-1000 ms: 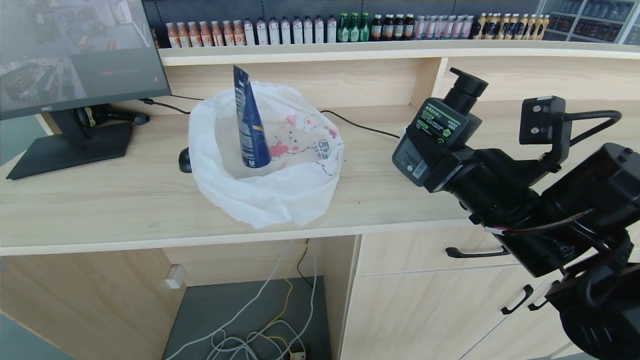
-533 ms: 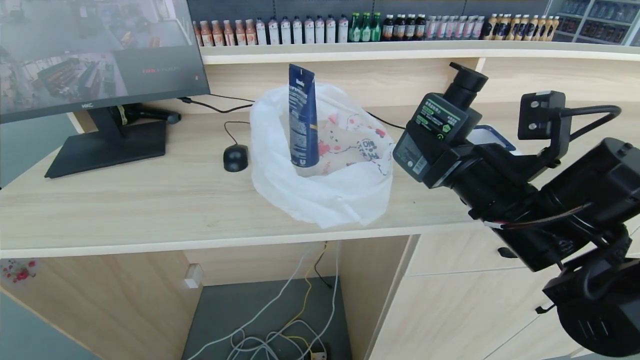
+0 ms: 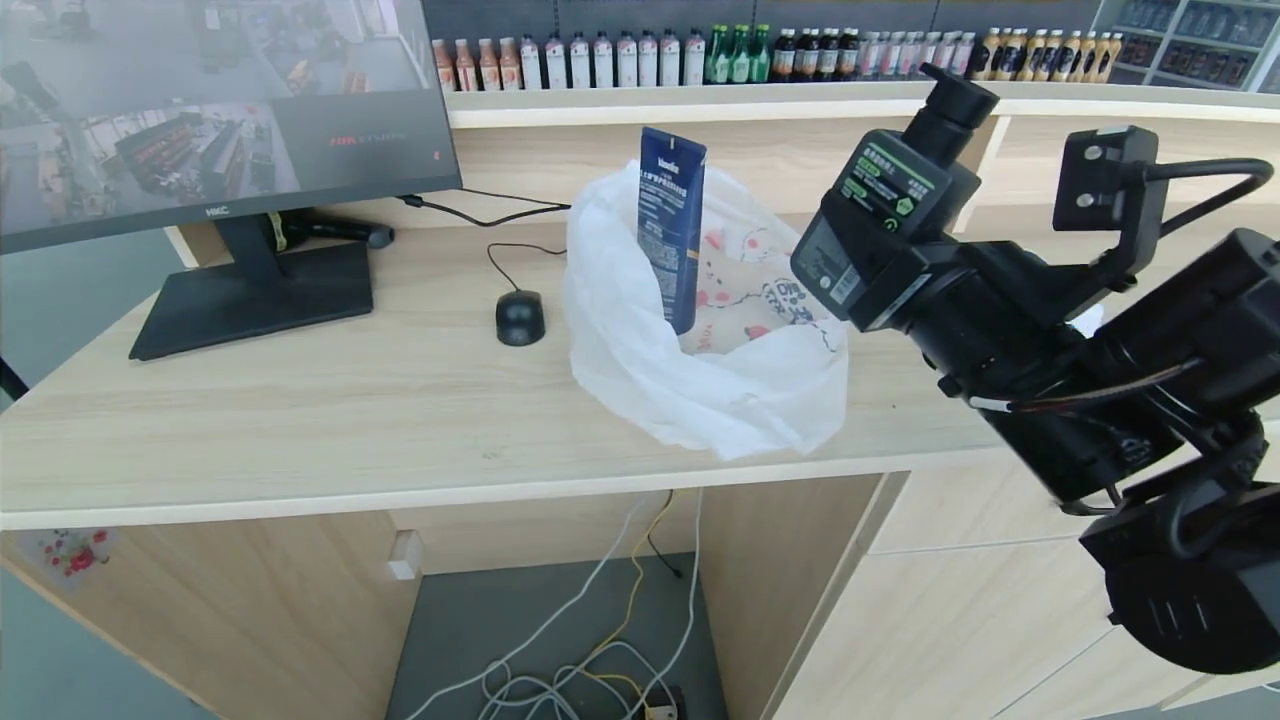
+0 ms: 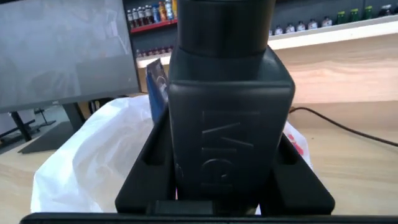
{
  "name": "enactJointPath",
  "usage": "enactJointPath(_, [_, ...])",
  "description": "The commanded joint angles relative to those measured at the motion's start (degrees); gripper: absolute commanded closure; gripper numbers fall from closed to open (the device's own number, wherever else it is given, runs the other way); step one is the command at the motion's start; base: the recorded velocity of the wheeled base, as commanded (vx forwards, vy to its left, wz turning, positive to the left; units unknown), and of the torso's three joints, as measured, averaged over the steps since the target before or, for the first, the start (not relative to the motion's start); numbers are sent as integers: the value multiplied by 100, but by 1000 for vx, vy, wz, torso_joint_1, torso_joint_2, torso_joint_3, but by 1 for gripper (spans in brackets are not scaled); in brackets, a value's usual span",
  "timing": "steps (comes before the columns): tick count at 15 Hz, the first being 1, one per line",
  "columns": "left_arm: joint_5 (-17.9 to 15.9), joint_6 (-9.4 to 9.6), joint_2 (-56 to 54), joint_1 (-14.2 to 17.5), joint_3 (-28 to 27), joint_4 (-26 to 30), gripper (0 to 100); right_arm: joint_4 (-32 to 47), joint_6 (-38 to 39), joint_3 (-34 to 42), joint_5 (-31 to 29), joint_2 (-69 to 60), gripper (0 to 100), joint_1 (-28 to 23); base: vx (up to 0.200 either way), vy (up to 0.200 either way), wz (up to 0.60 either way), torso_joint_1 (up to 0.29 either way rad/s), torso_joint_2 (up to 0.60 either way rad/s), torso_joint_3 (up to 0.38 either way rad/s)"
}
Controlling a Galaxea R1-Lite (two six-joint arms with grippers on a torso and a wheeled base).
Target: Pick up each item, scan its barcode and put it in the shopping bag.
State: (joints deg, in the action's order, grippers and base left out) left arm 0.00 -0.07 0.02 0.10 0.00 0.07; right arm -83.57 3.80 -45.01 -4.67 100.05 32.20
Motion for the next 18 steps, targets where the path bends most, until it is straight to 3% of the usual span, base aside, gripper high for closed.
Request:
enactJointPath(1, [0, -1, -2, -1, 0, 1, 0, 69, 6, -412, 1, 199, 100, -99, 0, 0, 0, 0, 0, 0])
enactJointPath(18, [0, -10, -2, -1, 0, 1, 0, 121, -257, -1889, -34, 2133, 100, 94, 0, 0, 0, 0, 0, 0])
